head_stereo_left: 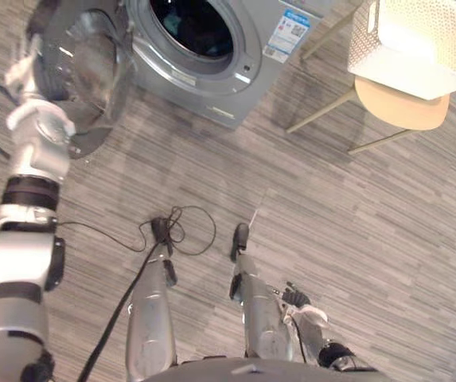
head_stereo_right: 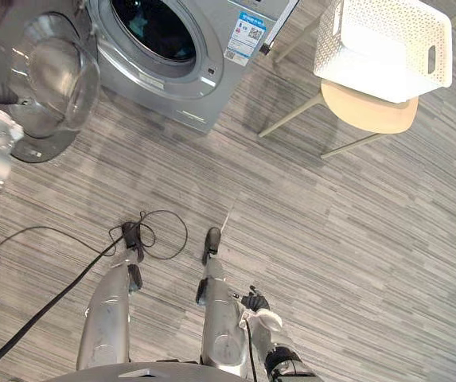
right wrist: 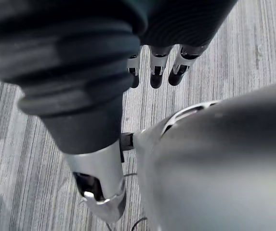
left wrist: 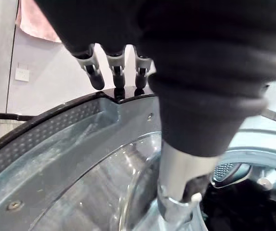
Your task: Pick up the laundry basket with both hands and put the clothes into the washing machine.
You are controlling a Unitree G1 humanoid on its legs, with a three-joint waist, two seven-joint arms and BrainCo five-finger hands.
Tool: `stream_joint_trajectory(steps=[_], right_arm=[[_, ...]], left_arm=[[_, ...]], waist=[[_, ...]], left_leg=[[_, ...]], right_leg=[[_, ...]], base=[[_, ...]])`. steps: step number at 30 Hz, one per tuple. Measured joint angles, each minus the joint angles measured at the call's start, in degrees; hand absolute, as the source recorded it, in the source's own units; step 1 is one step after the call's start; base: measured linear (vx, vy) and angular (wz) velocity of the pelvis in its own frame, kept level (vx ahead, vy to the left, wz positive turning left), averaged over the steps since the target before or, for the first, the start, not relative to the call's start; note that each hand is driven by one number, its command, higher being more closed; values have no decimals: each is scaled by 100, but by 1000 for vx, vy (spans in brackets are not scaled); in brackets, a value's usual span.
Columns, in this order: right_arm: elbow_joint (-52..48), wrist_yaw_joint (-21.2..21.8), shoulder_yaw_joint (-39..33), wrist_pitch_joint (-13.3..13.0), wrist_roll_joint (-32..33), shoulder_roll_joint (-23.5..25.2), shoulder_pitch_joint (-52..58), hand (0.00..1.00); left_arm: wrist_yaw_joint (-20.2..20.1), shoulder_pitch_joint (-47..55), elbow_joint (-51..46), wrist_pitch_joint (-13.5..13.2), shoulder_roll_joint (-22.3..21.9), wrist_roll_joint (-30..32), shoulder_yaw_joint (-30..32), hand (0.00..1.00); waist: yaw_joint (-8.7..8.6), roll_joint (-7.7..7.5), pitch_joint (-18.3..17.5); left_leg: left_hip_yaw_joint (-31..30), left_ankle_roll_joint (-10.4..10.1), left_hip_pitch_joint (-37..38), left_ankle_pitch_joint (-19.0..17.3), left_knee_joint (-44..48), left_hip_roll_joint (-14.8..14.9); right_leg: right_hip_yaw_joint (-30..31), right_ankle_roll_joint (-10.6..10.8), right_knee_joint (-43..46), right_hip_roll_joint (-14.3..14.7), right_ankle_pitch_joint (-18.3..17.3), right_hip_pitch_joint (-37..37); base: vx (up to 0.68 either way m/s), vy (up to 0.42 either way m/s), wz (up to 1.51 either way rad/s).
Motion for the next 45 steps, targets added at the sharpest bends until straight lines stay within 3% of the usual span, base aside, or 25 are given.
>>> stream_joint_trajectory(steps=[3, 5, 6, 7, 8, 9, 10, 11, 12, 15, 18, 20, 23, 26, 32, 37, 45], right_arm=[[-2, -161, -9, 1, -2, -30, -117, 0], [-1, -172, -43, 15, -5, 98, -244, 0], [0, -174, -81, -39, -15, 183, -163, 0], [-10, -189, -113, -41, -32, 157, -171, 0], [-60, -227, -180, -62, -63, 160, -147, 0], [-129, -305, -309, -112, -136, 178, -133, 0], [-245, -366, -447, -138, -199, 274, -78, 0], [-222, -373, -504, -141, -222, 254, -78, 0], [-274, -393, -586, -116, -224, 233, -62, 0], [-340, -396, -689, -108, -228, 257, 231, 0], [-376, -405, -878, -87, -235, 222, 610, 0], [-388, -406, -934, -50, -241, 213, 761, 0], [-453, -399, -930, -52, -455, 71, 763, 0], [-459, -396, -948, -53, -455, 19, 763, 0], [-491, -396, -1204, -10, -458, 21, 964, 0], [-482, -375, -1447, 37, -654, -10, 1019, 0], [-20, -363, -2101, 200, -956, 22, 1026, 0]], left_arm=[[322, 170, -537, -12, -461, -339, -237, 0], [357, 268, -978, -53, -536, -589, -561, 0], [316, 311, -1201, -151, -672, -798, -907, 0], [296, 439, -1319, -212, -795, -880, -1039, 0], [306, 579, -1477, -293, -980, -968, -1294, 0], [178, 720, -1719, -438, -1261, -1175, -1631, 0], [-14, 783, -1975, -584, -1455, -1340, -2006, 0], [-60, 909, -2077, -640, -1628, -1384, -2100, 0], [-144, 1014, -2149, -700, -1919, -1485, -2315, 0], [-278, 1107, -2552, -948, -2335, -1796, -2481, 0], [-280, 1244, -3240, -1248, -2375, -1974, -2463, 0], [-275, 1532, -3416, -1331, -2376, -2103, -2397, 0], [-289, 1974, -3572, -1359, -2380, -2204, -2334, 0], [-331, 2317, -3572, -1378, -2376, -2251, -2288, 0], [-544, 3540, -3258, -1453, -2337, -2274, -1562, 0], [-806, 4730, -843, -1330, -2554, -2797, -213, 0], [-784, 5815, 1913, -953, -2832, -2923, 1930, 0]], waist=[[-71, -3, -15], [-145, -23, -26], [-262, -258, -55], [-210, -228, -72], [-195, -284, -111], [-229, -310, -176], [-447, -505, -186], [-354, -463, -174], [-356, -368, -150], [-435, -243, -115], [-426, 62, -85], [-398, 206, -89], [-360, 392, -138], [-314, 470, -177], [-304, 581, -234], [-244, 847, -394], [-34, 907, -802]], left_leg=[[88, 3, 147, -15, -516, -253], [43, -108, 271, 7, -928, -270], [61, 156, 119, 34, -217, -399], [87, 211, 106, 14, -147, -298], [168, 181, 158, -21, -271, -341], [374, -129, 252, -188, -714, -415], [252, 558, -103, -237, 528, -570], [-66, 870, -52, -516, 1055, -465], [91, 719, 35, -685, 896, -414], [349, 682, 241, -639, 586, -437], [397, 660, 350, -622, 465, -448], [389, 654, 539, -619, 430, -428], [374, 597, 705, -582, 321, -388], [381, 547, 813, -530, 250, -350], [361, 595, 1274, -476, 130, -253], [365, 547, 1740, -462, -62, -250], [379, 344, 2627, -282, -765, -358]], right_leg=[[-18, 309, -88, -212, -453, 20], [-30, 18, 703, -54, -234, -217], [57, -104, 710, -185, -331, -95], [8, -94, 751, -136, -483, -93], [4, -103, 610, -146, -602, -49], [-13, -244, 600, -154, -604, -120], [78, -491, 717, -483, -845, -269], [136, -340, 760, -349, -692, -271], [186, -465, 729, -356, -567, -295], [108, -358, 757, -128, -380, 133], [132, -441, 494, -65, -336, 355], [119, -371, 548, -37, -392, 515], [104, -347, 612, 36, -515, 607], [111, -328, 628, 97, -561, 642], [78, -401, 697, 239, -746, 1017], [46, -467, 783, 258, -944, 1358], [1, -456, 640, 268, -1045, 1995]], base=[[-105, 81, 5], [-92, 62, 25], [-33, 35, 36], [-47, 9, 5], [-66, 32, -56], [-46, 106, -18], [11, 137, -28], [31, 126, -59], [-4, 132, -116], [35, 175, -74], [75, 58, -19], [55, -8, 5], [47, -63, 2], [55, -76, -8], [76, -64, -1], [43, -20, 2], [12, -7, 2]])
